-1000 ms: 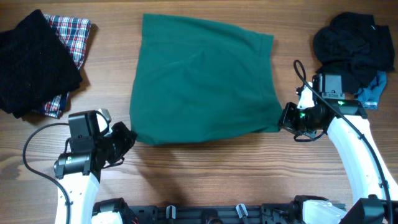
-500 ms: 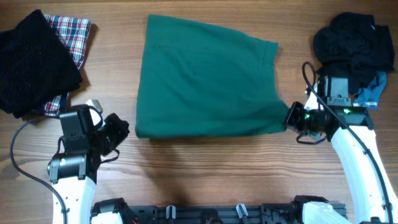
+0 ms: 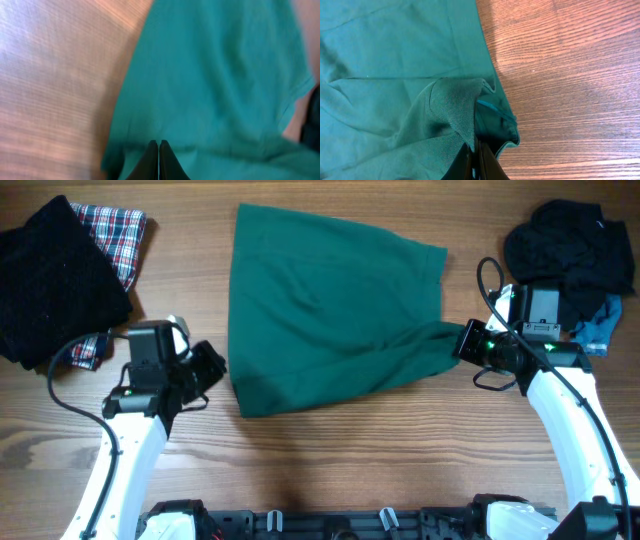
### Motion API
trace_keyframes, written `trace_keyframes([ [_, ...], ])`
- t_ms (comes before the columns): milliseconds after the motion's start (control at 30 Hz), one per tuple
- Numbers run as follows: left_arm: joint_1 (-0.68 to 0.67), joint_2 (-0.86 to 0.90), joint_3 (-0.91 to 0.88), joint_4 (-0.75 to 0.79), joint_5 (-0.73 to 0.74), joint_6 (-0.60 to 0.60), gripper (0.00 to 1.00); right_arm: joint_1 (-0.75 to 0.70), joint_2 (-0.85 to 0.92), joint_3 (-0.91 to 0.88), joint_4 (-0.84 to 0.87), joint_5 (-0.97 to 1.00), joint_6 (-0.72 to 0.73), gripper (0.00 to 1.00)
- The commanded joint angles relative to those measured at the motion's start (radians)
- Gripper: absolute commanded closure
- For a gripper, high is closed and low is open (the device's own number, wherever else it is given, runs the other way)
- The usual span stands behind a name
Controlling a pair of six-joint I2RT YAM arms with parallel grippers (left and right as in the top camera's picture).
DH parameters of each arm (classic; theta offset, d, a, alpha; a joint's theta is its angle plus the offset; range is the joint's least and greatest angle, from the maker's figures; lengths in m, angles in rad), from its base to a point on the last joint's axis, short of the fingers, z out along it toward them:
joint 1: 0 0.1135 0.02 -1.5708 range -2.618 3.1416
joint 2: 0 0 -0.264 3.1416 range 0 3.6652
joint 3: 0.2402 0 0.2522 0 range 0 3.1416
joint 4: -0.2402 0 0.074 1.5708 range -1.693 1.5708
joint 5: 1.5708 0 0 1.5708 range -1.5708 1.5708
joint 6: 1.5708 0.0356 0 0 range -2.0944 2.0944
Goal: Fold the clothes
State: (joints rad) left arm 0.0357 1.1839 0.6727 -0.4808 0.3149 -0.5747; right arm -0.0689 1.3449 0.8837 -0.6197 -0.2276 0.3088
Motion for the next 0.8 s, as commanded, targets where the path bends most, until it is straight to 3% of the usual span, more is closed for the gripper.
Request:
trace_keyframes([
  [0, -0.019, -0.04, 0.011, -0.169, 0.031, 0.023, 0.96, -0.002, 0.011, -0.001, 0.006, -0.016, -0.019, 0.96],
  [100, -0.019, -0.038, 0.011, -0.283, 0.005, 0.055, 0.96, -0.002, 0.011, -0.001, 0.007, -0.016, -0.021, 0.96],
  [200, -0.019, -0.024, 0.011, -0.296, 0.0, 0.055, 0.93, -0.002, 0.011, -0.001, 0.011, -0.016, -0.021, 0.96],
  [367, -0.019, 0.053, 0.011, -0.261, -0.022, 0.057, 0.52, -0.002, 0.011, -0.001, 0.01, -0.016, -0.023, 0.96],
  [433, -0.019, 0.097, 0.011, -0.252, -0.029, 0.074, 0.41, -0.002, 0.011, -0.001, 0.01, -0.016, -0.031, 0.96],
  [567, -0.019, 0.203, 0.011, -0.174, -0.035, 0.074, 0.48, -0.003, 0.011, -0.001, 0.01, -0.016, -0.047, 0.96],
  [767, -0.021, 0.223, 0.011, -0.094, 0.017, 0.074, 0.52, -0.003, 0.011, -0.001, 0.01, -0.016, -0.047, 0.96],
])
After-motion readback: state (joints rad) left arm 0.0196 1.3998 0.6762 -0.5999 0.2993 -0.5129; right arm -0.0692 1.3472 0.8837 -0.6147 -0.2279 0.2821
